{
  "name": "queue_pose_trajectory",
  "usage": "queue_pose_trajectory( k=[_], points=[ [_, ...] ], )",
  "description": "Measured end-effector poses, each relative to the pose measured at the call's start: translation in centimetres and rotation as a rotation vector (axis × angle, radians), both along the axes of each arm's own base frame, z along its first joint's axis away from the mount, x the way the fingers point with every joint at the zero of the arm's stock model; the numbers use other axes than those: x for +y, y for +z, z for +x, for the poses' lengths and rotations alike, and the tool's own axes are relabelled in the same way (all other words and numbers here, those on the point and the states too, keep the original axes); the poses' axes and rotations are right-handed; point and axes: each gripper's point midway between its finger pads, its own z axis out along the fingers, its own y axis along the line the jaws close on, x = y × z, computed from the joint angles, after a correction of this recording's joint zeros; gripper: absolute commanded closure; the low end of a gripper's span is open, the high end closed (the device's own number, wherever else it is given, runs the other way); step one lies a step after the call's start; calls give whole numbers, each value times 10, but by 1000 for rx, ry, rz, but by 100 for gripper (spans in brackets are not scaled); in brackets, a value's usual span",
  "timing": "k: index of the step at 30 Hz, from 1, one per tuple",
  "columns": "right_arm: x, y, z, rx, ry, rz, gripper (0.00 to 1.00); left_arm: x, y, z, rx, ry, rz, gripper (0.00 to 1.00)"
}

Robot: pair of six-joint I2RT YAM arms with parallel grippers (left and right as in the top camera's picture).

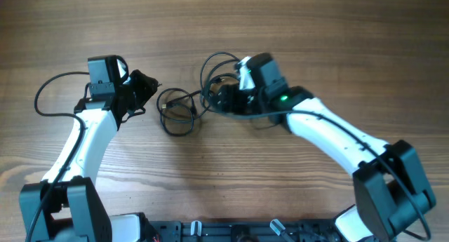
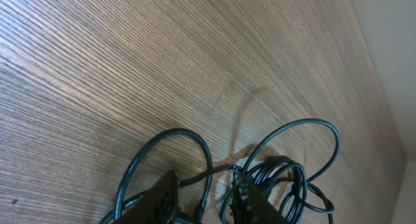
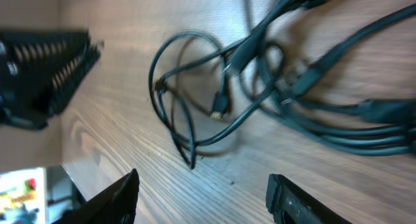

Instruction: Untangle cables

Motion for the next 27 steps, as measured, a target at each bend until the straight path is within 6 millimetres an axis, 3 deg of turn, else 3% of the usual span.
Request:
queue_pose_trajectory(
  k=[11, 12, 14, 17, 20, 23, 24, 27],
  points=[
    [81, -67, -41, 83, 39, -7, 49, 4, -2, 0, 6, 15, 20, 69],
    [90, -72, -46, 82, 49, 1, 55, 4, -2, 0, 6, 15, 20, 69],
    [104, -81, -54, 71, 73, 13, 96, 4, -2, 0, 6, 15, 20, 69],
    [105, -84, -55, 80, 62, 10, 96, 4, -2, 0, 6, 15, 20, 69],
    [103, -81, -49, 77, 57, 27, 96, 4, -2, 0, 6, 15, 20, 69],
    [97, -62, -44, 68, 70, 52, 96, 4, -2, 0, 6, 15, 20, 69],
    [93, -49, -43, 56, 71, 61, 96, 4, -2, 0, 6, 15, 20, 68],
    [82, 17, -35, -44, 69, 135, 96, 4, -2, 0, 6, 15, 20, 67]
  ],
)
